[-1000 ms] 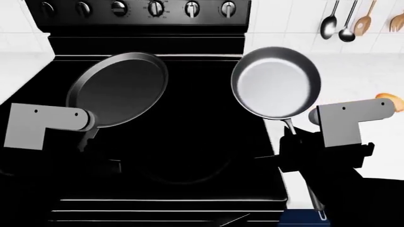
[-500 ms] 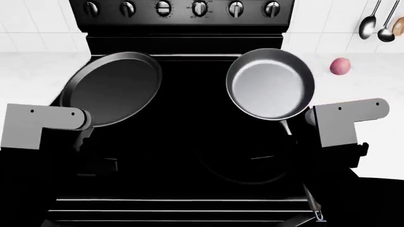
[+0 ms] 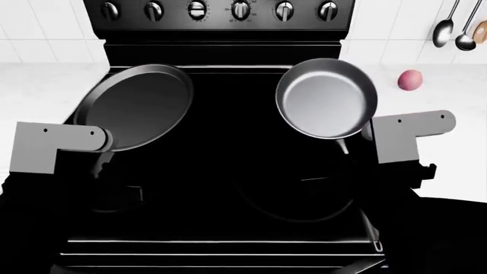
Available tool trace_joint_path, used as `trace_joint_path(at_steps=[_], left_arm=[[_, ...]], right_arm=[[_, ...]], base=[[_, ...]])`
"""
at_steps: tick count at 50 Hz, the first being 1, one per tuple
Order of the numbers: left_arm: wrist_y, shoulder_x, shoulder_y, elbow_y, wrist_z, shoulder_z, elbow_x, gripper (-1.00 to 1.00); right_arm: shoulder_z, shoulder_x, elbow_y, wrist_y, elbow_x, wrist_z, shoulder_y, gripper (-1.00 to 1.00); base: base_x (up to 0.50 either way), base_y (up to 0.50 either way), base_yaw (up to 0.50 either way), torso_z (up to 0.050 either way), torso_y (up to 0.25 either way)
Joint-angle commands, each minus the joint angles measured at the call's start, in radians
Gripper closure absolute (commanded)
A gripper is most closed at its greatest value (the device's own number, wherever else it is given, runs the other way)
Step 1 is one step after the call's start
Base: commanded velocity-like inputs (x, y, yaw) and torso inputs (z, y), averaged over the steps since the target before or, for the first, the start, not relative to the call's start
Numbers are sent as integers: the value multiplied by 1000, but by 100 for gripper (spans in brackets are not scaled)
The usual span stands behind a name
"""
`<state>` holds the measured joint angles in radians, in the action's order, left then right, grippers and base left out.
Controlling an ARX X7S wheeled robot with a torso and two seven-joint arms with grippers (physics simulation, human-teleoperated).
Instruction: Place both pans onto different burners. Then place the onion and the sushi on different pans.
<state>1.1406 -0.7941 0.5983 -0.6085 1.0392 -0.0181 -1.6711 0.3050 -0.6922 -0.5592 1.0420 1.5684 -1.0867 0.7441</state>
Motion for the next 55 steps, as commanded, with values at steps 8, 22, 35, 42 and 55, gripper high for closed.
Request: trace_joint_path(at_steps=[8,22,35,42,55], left_arm=[[-21,1,-6,15,-44,24,104,100],[-33,0,-22,17,-55,24,116,100],[-43,-1,-32,19,-64,24,125,100],[-45,-4,-30,22,-63,23,120,100],[-54,-1,-35,25,-71,18,134,100]], right_arm=[[-2,26,62,-41,-128,96,-30,100],[14,39,98,-83,-186,157,-96,100],[34,51,123,-102,-219,186,-128,100],[40,54,124,-103,-219,190,-132,100],[42,51,126,-100,-213,188,-122,100]], base=[[0,0,0,1,5],[0,0,0,1,4],[0,0,0,2,5],[0,0,0,1,5],[0,0,0,2,4]])
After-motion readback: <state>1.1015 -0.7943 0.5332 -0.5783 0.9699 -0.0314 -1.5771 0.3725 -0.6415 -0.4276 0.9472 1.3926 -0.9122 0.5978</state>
